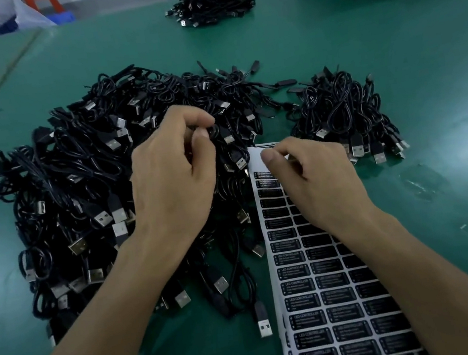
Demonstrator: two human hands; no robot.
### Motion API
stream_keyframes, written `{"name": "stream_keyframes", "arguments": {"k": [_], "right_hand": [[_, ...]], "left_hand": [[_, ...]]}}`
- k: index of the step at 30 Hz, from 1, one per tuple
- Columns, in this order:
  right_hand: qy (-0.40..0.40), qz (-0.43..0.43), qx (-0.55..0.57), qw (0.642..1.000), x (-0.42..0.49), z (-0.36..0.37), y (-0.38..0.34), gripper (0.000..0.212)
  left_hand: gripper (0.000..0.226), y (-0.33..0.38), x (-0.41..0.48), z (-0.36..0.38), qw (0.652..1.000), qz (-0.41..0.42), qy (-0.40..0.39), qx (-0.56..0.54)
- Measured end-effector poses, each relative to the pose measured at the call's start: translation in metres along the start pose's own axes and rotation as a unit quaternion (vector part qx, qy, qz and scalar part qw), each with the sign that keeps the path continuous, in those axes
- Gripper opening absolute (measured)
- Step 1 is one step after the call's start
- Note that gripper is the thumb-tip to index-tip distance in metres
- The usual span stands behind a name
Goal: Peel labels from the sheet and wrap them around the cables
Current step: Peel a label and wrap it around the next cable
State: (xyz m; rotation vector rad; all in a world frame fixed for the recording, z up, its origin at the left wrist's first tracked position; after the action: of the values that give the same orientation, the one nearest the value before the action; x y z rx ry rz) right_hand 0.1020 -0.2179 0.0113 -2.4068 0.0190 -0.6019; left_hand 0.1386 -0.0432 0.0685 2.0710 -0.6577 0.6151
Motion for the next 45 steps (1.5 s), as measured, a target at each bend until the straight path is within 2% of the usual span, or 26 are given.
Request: {"name": "stream_keyframes", "arguments": {"k": [2,4,6,8,11,15,16,19,21,26,28,30,32,34,36,39,45], "right_hand": [[-0.003,-0.009,-0.005,1.000,0.000,0.003,-0.001,0.039],[-0.003,-0.007,0.004,1.000,0.001,0.003,0.000,0.042],[0.003,0.000,0.039,0.999,0.001,0.002,0.002,0.049],[0.016,0.035,0.127,0.991,0.001,-0.002,0.006,0.060],[-0.006,0.109,0.287,0.952,-0.001,0.003,0.016,0.071],[-0.026,0.097,0.356,0.929,0.001,0.004,0.009,0.058],[-0.017,0.097,0.364,0.926,0.002,0.002,0.009,0.051],[0.001,0.137,0.410,0.902,0.003,0.000,0.018,0.006],[-0.001,0.156,0.433,0.888,0.002,0.000,0.021,0.009],[-0.042,0.120,0.441,0.888,0.001,0.005,0.003,0.012],[-0.068,0.105,0.460,0.879,0.000,0.008,-0.004,0.011],[-0.102,0.086,0.478,0.868,-0.001,0.011,-0.014,0.008],[-0.137,0.067,0.487,0.860,-0.003,0.013,-0.024,0.012],[-0.161,0.053,0.499,0.850,-0.005,0.014,-0.032,0.012],[-0.179,0.042,0.518,0.836,-0.008,0.014,-0.039,0.010],[-0.211,0.031,0.527,0.823,-0.014,0.021,-0.051,0.009],[-0.238,0.055,0.499,0.831,-0.018,0.033,-0.052,0.005]], "left_hand": [[0.017,0.016,0.001,-0.007,0.998,0.037,0.031,-0.035],[0.018,0.043,-0.001,-0.008,0.992,0.110,0.032,-0.045],[0.016,0.064,-0.007,0.003,0.983,0.181,-0.021,-0.035],[0.015,0.067,-0.015,0.019,0.976,0.199,-0.093,-0.006],[0.013,0.054,-0.017,0.032,0.976,0.150,-0.157,0.030],[0.008,0.048,-0.015,0.037,0.970,0.113,-0.216,0.019],[0.011,0.045,-0.015,0.039,0.967,0.096,-0.235,0.014],[0.024,0.031,-0.016,0.045,0.952,0.040,-0.303,0.021],[0.027,0.020,-0.017,0.047,0.935,-0.004,-0.353,0.023],[0.026,0.000,-0.029,0.048,0.882,-0.096,-0.462,0.022],[0.040,-0.010,-0.026,0.044,0.888,-0.126,-0.439,0.062],[0.058,-0.019,-0.017,0.036,0.915,-0.186,-0.356,0.041],[0.056,-0.024,-0.012,0.031,0.928,-0.248,-0.275,-0.050],[0.043,-0.024,-0.009,0.031,0.926,-0.269,-0.234,-0.123],[0.035,-0.021,-0.009,0.034,0.912,-0.285,-0.218,-0.200],[0.036,-0.015,-0.013,0.039,0.877,-0.304,-0.208,-0.309],[0.026,-0.023,-0.011,0.042,0.837,-0.338,-0.170,-0.395]]}}
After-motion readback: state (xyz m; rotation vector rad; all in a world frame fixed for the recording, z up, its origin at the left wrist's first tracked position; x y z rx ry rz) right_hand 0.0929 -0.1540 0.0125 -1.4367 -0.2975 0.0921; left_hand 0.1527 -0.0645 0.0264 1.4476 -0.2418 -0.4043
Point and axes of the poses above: each hand's wrist, its own x-axis towards the middle knuckle, its own z-axis out of the palm, y = z × x, the point moved 10 cm from there along x, towards the middle knuckle, and after that the axes turned 1 degree about z, right-handed, at the moved point
